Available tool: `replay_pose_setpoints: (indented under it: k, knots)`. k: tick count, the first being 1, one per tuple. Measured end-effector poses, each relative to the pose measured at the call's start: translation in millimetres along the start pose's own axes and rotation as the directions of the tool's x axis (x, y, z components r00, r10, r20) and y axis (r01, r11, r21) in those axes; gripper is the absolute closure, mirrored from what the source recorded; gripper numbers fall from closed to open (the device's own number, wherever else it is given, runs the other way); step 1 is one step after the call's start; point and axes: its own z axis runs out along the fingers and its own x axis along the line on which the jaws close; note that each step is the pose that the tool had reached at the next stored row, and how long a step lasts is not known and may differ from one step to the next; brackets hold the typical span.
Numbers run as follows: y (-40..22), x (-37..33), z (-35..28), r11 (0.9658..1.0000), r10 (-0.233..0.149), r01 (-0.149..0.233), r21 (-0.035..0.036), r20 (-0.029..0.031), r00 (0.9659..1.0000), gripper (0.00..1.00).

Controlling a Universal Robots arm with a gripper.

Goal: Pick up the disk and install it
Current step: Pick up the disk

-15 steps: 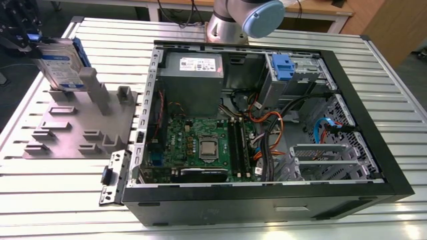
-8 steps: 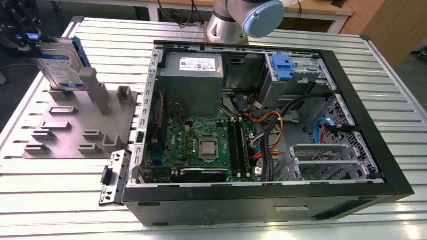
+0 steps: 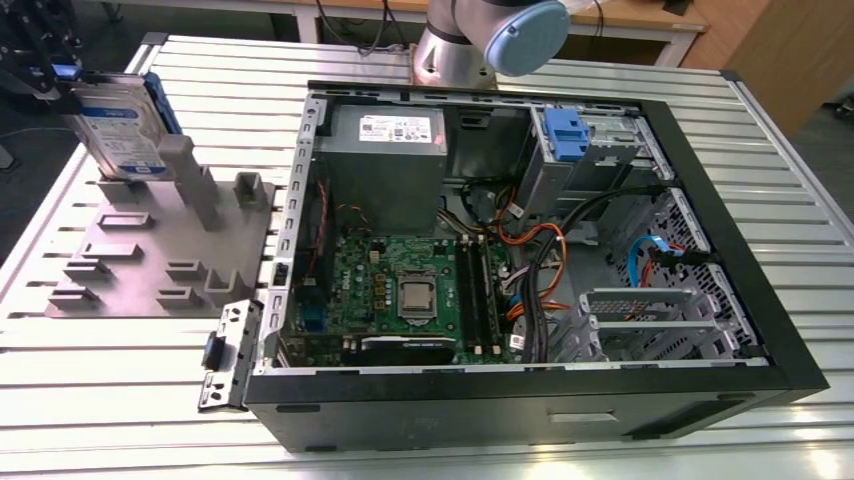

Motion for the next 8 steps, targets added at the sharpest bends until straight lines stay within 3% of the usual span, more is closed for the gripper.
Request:
replay_pose_setpoints:
  k: [8]
  knots:
    - [0.0,-0.1,-5.0,1.0,0.0,0.0,-0.0002,-0.0001,1.0,0.63]
